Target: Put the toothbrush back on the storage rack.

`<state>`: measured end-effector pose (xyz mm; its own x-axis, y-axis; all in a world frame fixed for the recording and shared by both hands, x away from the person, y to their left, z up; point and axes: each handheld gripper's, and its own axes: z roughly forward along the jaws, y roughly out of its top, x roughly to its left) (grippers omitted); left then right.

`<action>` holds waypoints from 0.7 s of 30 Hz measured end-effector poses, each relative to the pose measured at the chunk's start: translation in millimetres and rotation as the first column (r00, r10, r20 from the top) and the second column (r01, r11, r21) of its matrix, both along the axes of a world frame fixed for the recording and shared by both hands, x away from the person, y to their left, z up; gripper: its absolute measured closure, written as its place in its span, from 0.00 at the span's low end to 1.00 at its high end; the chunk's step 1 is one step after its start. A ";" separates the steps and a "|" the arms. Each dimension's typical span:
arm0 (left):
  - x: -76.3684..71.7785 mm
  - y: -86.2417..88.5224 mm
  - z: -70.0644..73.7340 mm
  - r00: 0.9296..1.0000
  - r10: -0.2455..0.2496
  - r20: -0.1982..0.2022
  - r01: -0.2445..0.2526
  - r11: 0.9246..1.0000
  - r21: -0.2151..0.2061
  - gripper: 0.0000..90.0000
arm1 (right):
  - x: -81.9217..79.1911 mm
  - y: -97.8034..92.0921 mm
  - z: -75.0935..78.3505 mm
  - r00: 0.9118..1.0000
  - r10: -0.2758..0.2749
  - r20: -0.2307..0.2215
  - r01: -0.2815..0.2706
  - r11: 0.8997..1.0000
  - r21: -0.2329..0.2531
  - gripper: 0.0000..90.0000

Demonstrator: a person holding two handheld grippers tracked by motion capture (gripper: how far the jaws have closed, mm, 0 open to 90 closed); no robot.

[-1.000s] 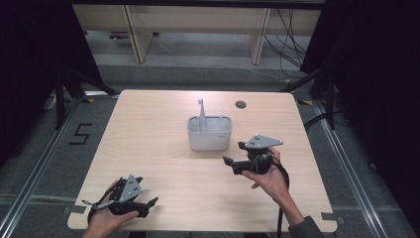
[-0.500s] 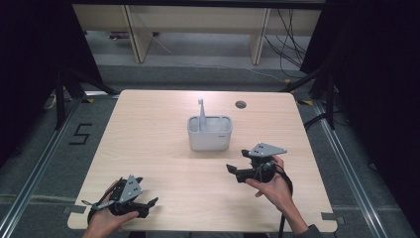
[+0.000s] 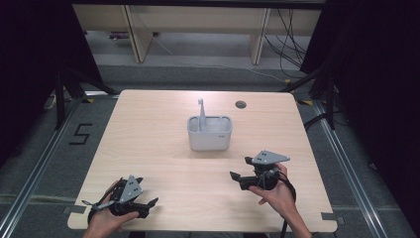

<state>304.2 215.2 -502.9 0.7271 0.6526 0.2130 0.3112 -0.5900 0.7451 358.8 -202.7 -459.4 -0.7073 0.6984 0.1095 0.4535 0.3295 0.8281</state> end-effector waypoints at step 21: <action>0.4 0.1 -0.6 1.000 0.001 -0.003 -0.001 1.000 0.002 0.17 | -20.8 -11.7 -11.1 0.999 -0.007 -0.038 0.006 0.999 -0.034 0.25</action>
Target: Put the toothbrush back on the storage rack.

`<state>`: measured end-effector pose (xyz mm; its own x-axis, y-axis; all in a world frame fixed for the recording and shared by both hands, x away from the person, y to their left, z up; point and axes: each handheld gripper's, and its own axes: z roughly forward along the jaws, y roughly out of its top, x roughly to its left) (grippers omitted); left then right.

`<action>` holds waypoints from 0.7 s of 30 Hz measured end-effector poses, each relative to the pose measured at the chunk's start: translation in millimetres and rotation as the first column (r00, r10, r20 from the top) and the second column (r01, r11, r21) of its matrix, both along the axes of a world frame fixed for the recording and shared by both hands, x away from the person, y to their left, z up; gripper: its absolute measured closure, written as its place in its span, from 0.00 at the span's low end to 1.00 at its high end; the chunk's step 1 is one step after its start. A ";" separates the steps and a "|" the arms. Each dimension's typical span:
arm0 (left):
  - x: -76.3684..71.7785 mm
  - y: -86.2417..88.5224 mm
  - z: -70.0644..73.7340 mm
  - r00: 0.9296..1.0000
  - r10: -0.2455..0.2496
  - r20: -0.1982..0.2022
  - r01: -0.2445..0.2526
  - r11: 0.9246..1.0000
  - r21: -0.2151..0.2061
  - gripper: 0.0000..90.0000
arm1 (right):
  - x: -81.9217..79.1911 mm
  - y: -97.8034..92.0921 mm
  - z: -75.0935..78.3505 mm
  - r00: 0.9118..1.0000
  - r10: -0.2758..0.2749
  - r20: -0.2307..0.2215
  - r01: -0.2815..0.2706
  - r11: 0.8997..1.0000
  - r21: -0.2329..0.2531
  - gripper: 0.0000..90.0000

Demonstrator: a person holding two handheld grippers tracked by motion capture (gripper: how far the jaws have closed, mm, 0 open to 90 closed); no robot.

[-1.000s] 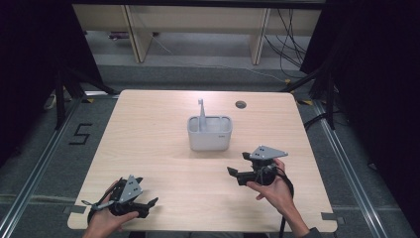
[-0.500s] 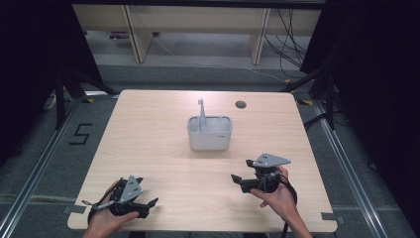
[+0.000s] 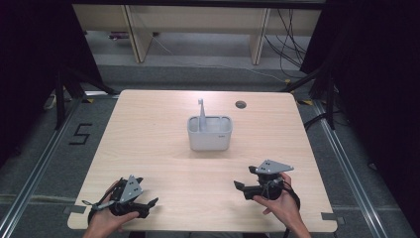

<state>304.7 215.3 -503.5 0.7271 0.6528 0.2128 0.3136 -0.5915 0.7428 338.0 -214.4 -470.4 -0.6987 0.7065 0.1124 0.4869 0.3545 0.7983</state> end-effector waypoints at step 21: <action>-1.0 2.1 -0.4 1.000 0.002 -0.004 -0.002 1.000 0.018 0.17 | -15.9 -8.4 -8.1 0.999 0.050 0.007 -0.050 0.997 -0.066 0.19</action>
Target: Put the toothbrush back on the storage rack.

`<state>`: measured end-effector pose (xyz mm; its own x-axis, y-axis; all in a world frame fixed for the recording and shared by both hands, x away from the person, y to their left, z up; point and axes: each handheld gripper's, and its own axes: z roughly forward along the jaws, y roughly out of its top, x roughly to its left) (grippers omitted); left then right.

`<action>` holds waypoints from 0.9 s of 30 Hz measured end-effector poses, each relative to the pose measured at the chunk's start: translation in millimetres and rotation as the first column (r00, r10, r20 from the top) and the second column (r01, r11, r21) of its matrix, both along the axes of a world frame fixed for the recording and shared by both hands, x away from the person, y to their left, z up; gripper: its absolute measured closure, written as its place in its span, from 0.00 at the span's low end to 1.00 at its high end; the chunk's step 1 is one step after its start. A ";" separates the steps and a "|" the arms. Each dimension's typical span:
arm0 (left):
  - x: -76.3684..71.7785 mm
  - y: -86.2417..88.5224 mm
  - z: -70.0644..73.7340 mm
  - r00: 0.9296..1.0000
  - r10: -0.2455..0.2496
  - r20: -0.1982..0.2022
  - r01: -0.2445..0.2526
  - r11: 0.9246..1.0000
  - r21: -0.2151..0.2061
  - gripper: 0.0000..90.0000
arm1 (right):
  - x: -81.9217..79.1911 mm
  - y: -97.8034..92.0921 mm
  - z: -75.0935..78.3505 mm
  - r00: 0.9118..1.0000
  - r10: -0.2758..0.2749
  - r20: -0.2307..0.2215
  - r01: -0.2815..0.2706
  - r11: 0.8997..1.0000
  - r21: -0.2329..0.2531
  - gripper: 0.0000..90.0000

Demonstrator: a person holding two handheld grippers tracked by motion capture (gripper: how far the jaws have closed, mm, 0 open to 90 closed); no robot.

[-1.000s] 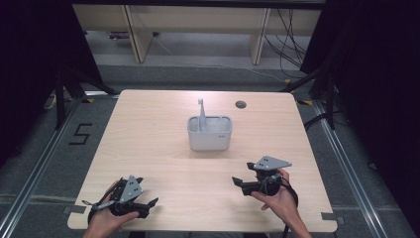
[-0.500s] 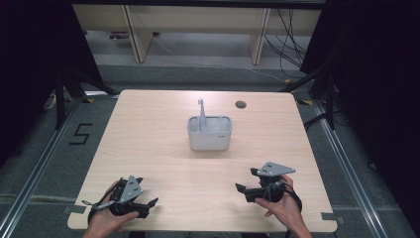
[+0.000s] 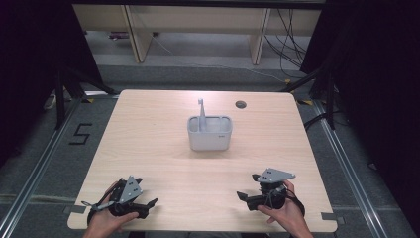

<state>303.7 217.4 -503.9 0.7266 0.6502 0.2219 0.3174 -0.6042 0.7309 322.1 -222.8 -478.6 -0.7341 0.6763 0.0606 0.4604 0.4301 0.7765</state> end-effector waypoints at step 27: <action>-0.5 -0.4 0.0 1.000 -0.001 -0.001 0.001 1.000 -0.001 0.17 | -10.6 -16.0 -8.9 1.000 -0.006 -0.021 0.005 0.999 -0.053 0.19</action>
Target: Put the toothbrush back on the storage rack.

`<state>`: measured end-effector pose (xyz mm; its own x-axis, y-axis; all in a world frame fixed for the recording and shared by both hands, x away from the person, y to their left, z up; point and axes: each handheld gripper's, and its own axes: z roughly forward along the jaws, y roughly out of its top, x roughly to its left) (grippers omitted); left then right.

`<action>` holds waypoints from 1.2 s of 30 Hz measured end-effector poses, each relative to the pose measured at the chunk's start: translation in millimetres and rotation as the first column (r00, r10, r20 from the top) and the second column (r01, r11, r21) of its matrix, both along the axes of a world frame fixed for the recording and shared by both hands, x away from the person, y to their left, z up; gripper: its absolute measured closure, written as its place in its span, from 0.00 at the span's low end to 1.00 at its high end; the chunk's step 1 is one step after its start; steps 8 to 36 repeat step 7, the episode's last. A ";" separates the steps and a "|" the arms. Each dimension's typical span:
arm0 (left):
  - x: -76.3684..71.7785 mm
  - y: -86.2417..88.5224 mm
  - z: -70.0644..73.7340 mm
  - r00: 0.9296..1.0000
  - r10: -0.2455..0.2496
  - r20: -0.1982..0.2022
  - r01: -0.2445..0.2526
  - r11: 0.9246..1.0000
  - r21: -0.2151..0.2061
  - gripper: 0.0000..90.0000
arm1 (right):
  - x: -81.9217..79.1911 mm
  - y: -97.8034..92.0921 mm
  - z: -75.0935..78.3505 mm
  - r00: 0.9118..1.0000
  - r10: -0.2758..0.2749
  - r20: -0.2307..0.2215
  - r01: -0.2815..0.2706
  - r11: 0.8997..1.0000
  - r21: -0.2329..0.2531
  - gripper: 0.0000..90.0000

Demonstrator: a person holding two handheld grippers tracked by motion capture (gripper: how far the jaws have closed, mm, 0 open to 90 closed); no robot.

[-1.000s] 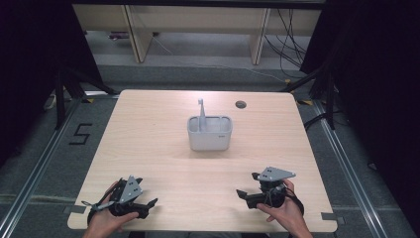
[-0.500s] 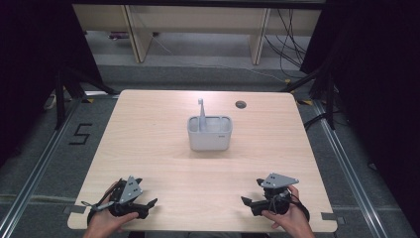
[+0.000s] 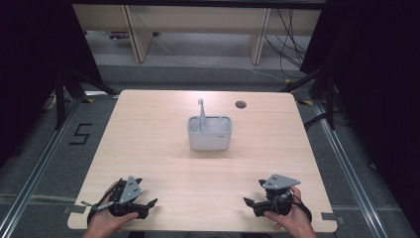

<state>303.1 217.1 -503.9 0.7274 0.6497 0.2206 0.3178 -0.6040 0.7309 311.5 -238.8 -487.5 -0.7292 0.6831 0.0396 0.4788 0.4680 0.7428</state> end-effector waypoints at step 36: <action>0.0 0.2 0.2 1.000 0.001 0.001 -0.001 1.000 0.005 0.17 | -0.5 0.1 -0.8 1.000 -0.013 -0.011 0.013 1.000 0.000 0.19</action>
